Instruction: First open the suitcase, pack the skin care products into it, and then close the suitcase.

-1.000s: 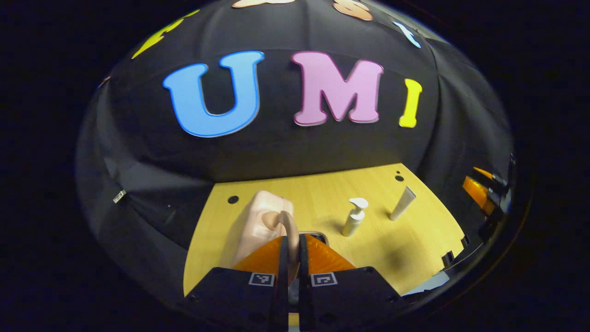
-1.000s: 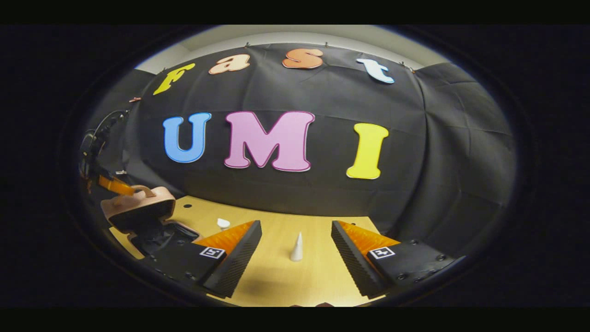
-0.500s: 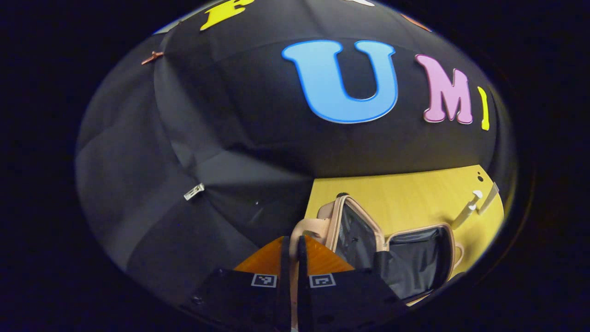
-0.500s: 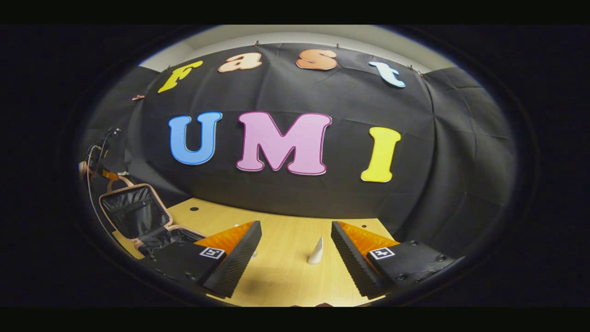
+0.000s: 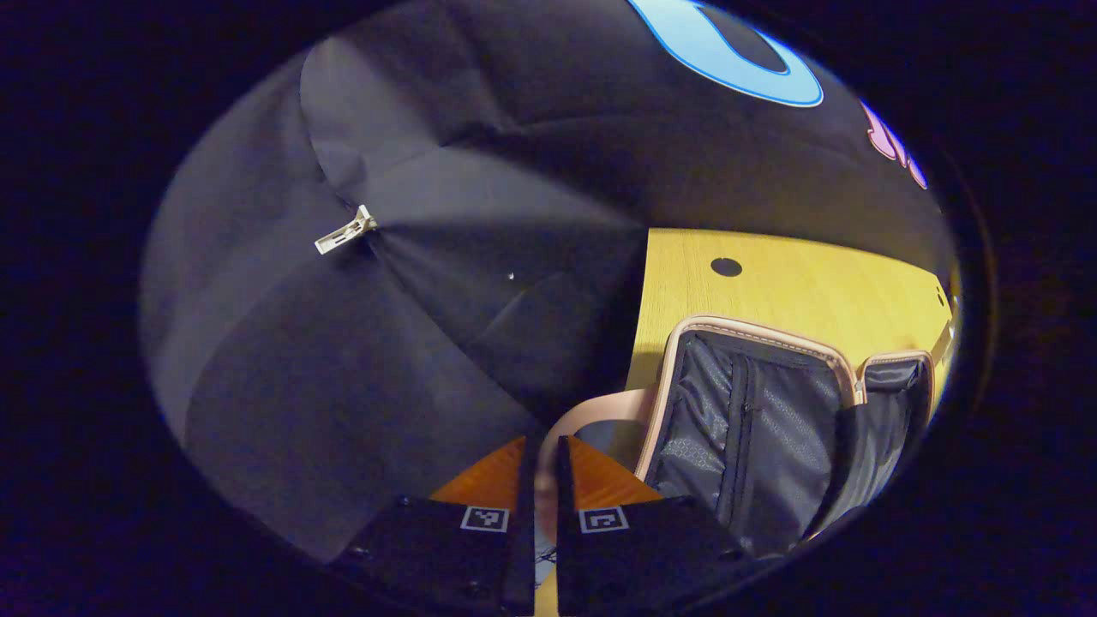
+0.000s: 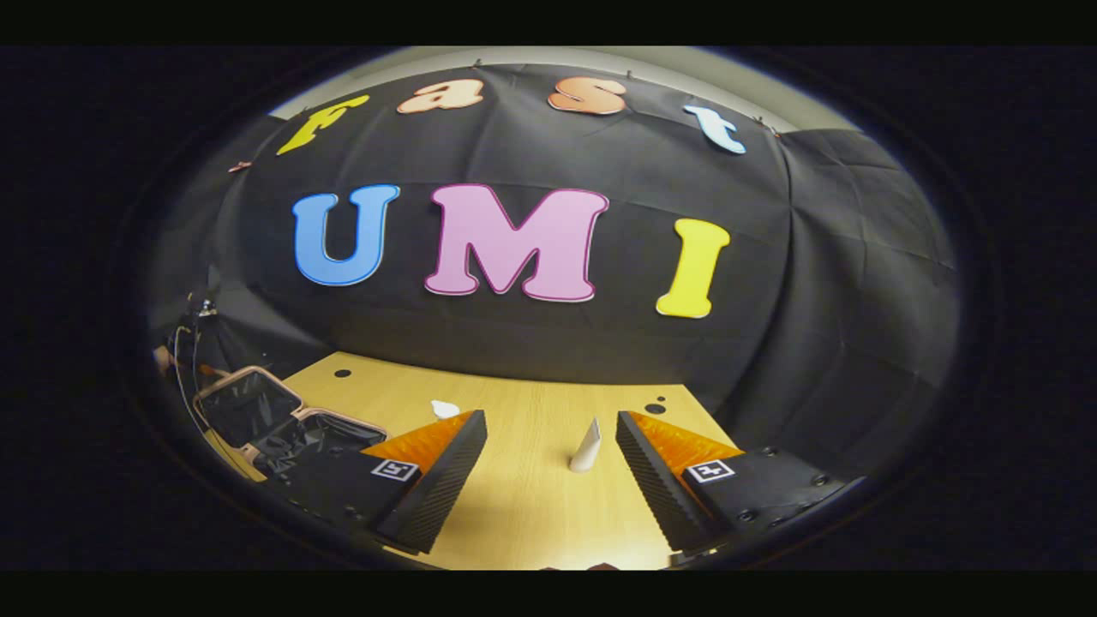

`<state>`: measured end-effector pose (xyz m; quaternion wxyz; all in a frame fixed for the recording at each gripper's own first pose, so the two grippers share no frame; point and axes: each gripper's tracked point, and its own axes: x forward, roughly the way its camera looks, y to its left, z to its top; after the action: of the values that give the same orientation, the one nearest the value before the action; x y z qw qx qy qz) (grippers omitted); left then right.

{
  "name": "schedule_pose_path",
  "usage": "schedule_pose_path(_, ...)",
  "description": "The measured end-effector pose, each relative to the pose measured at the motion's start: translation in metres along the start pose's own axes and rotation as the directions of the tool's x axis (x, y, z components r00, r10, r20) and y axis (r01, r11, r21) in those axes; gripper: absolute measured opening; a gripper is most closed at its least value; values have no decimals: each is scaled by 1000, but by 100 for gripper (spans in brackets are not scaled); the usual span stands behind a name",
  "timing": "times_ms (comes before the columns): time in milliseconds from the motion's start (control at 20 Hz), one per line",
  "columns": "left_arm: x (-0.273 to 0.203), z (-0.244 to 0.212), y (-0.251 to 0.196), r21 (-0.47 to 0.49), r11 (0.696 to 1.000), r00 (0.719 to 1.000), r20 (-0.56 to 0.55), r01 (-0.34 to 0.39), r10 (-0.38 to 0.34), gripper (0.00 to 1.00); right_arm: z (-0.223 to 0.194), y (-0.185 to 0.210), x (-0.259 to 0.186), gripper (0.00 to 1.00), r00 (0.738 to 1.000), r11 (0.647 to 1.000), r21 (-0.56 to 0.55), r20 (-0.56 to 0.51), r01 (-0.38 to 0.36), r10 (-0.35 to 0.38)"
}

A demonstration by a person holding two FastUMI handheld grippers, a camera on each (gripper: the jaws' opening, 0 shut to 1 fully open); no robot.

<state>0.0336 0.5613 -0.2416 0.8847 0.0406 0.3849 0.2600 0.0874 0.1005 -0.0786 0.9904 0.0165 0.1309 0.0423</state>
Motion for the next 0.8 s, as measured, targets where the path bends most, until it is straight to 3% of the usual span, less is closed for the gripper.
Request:
schedule_pose_path(150,12,-1,5,49,998,999,9,-34,34,12,-11,2,1,97,999,999,43,-38,33,-31)
schedule_pose_path(200,14,-3,6,54,998,999,5,-38,38,13,-15,0,1,100,998,997,57,-46,46,-44)
schedule_pose_path(350,11,13,9,56,998,996,82,-37,32,18,-28,4,3,98,996,993,93,-69,70,-64)
schedule_pose_path(450,-7,39,-13,47,997,980,189,53,-61,20,-40,9,6,97,993,993,91,-94,75,-66)
schedule_pose_path(550,-39,68,-55,57,980,932,303,189,-197,40,-52,15,12,97,990,994,87,-126,68,-57)
schedule_pose_path(600,-60,79,-83,65,962,898,346,264,-270,63,-58,18,16,97,989,994,86,-141,64,-51)
schedule_pose_path(700,-95,91,-151,118,912,824,395,392,-405,99,-63,23,30,97,987,995,82,-159,52,-38)
schedule_pose_path(800,-144,90,-224,217,857,760,398,467,-514,99,-67,24,44,97,985,995,86,-167,52,-37)
